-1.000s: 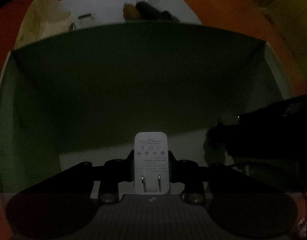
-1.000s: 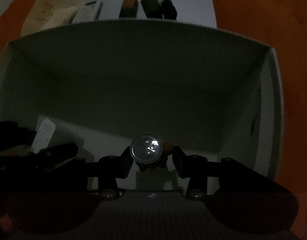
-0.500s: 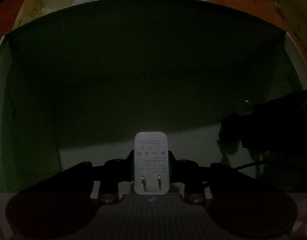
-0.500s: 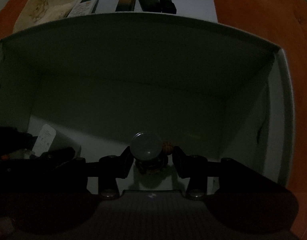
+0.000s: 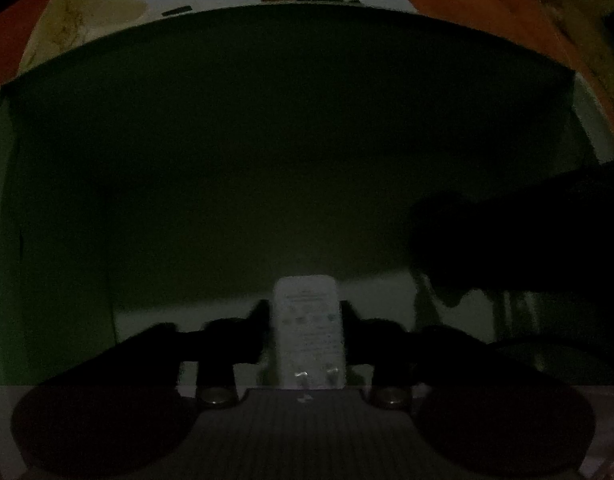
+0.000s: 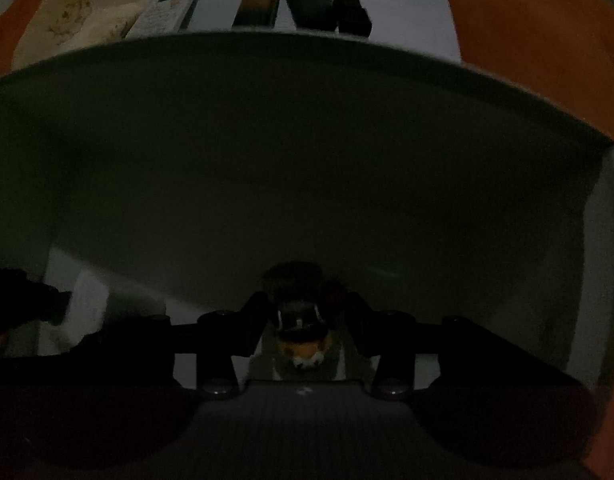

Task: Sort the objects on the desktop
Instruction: 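Lower the charger into the white box with the left tool while the right tool drops the figurine in, then move the left tool to the orange bottle while the right tool approaches the clear tube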

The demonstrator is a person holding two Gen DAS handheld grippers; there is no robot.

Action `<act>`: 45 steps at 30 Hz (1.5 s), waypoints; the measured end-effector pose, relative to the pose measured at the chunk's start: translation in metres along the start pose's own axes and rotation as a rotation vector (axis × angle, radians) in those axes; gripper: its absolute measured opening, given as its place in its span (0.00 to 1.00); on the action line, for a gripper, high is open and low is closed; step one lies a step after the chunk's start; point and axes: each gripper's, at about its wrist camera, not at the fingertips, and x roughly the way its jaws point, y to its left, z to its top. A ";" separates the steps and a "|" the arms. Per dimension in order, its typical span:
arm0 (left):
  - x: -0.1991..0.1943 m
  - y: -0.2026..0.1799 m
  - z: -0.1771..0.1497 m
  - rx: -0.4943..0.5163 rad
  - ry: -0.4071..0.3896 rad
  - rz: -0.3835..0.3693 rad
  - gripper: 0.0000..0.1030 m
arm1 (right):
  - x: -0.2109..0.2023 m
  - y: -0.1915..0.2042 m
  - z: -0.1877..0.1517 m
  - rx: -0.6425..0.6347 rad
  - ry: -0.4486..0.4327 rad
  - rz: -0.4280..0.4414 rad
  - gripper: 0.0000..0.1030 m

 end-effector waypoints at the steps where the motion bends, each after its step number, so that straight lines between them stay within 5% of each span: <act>1: -0.001 0.001 0.000 -0.001 -0.004 -0.002 0.41 | 0.001 -0.001 -0.001 0.000 0.003 -0.001 0.56; 13: -0.051 0.012 0.000 -0.038 -0.022 -0.074 0.47 | -0.058 -0.018 0.004 0.040 -0.074 0.089 0.66; 31: -0.129 0.024 0.070 -0.078 -0.229 -0.099 0.50 | -0.146 -0.045 0.063 0.124 -0.208 0.186 0.66; 39: -0.111 0.035 0.116 -0.086 -0.223 -0.071 0.51 | -0.152 -0.066 0.108 0.151 -0.269 0.199 0.67; 45: -0.071 0.028 0.152 -0.108 -0.179 -0.060 0.51 | -0.119 -0.073 0.141 0.144 -0.292 0.170 0.68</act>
